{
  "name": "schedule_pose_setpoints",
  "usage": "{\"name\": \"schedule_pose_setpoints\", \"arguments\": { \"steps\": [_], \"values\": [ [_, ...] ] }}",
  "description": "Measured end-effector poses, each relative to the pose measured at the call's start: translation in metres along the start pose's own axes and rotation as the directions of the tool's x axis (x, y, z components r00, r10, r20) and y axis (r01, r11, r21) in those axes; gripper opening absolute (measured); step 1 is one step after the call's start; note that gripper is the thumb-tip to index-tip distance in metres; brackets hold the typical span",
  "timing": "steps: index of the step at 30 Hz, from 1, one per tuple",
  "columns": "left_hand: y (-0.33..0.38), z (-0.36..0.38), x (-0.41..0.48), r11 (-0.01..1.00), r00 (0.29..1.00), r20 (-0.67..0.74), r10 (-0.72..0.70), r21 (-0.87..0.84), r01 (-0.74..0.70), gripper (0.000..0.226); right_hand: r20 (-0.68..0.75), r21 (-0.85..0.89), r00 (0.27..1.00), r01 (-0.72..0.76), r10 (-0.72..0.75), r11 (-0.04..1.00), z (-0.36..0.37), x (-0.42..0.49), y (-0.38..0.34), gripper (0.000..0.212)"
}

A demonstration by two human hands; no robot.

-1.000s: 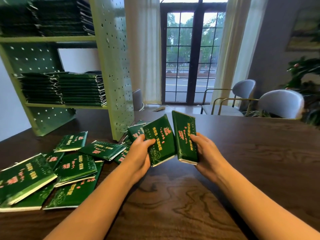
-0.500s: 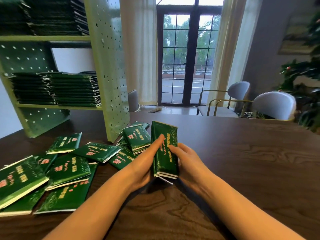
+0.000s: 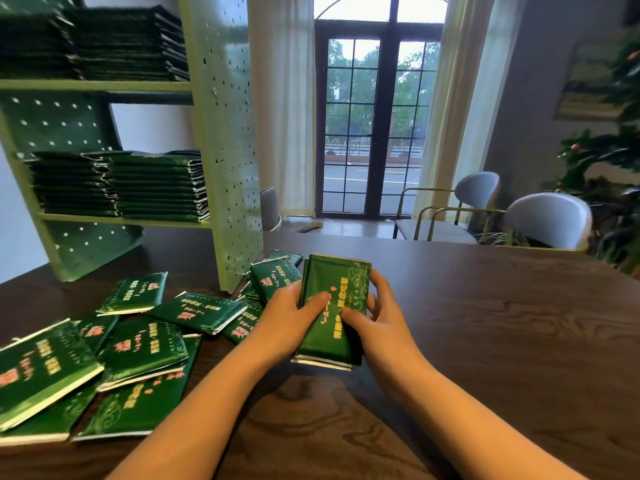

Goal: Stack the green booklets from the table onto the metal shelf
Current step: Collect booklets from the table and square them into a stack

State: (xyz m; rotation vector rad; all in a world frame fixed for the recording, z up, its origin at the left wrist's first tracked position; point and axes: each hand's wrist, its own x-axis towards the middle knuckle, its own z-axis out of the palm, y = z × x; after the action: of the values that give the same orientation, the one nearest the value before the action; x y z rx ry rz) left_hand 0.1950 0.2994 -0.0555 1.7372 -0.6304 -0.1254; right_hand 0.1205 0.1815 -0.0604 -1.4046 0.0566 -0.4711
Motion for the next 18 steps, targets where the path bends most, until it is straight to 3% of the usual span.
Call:
{"name": "schedule_pose_setpoints", "arguments": {
  "steps": [2, 5, 8, 11, 15, 18],
  "values": [
    [-0.004, -0.002, 0.007, 0.998, 1.000, 0.002, -0.021, -0.052, 0.021, 0.013, 0.052, 0.001, 0.999, -0.013, 0.013, 1.000, 0.003, 0.002, -0.001, 0.054],
    [-0.007, -0.010, 0.015, 0.965, 0.976, -0.182, -0.116, -0.254, 0.068, 0.017, 0.069, -0.050, 0.997, -0.035, 0.039, 0.998, 0.012, 0.014, -0.008, 0.039],
    [-0.008, -0.026, 0.022, 0.884, 0.874, -0.409, -0.263, -0.465, 0.049, 0.014, 0.034, -0.336, 0.999, -0.017, 0.030, 0.942, 0.017, 0.039, -0.008, 0.030],
    [-0.007, -0.040, 0.023, 0.792, 0.743, -0.534, -0.405, -0.610, -0.007, 0.013, 0.051, -0.556, 0.999, 0.011, 0.021, 0.831, 0.021, 0.065, -0.003, 0.030],
    [-0.004, -0.043, 0.020, 0.683, 0.630, -0.562, -0.536, -0.727, -0.067, 0.014, 0.053, -0.766, 0.994, -0.020, 0.094, 0.642, 0.033, 0.096, 0.011, 0.047],
    [-0.001, -0.043, 0.017, 0.695, 0.551, -0.640, -0.536, -0.705, -0.142, 0.023, 0.031, -0.841, 0.984, -0.068, 0.174, 0.536, 0.044, 0.111, 0.022, 0.071]
  ]
}}
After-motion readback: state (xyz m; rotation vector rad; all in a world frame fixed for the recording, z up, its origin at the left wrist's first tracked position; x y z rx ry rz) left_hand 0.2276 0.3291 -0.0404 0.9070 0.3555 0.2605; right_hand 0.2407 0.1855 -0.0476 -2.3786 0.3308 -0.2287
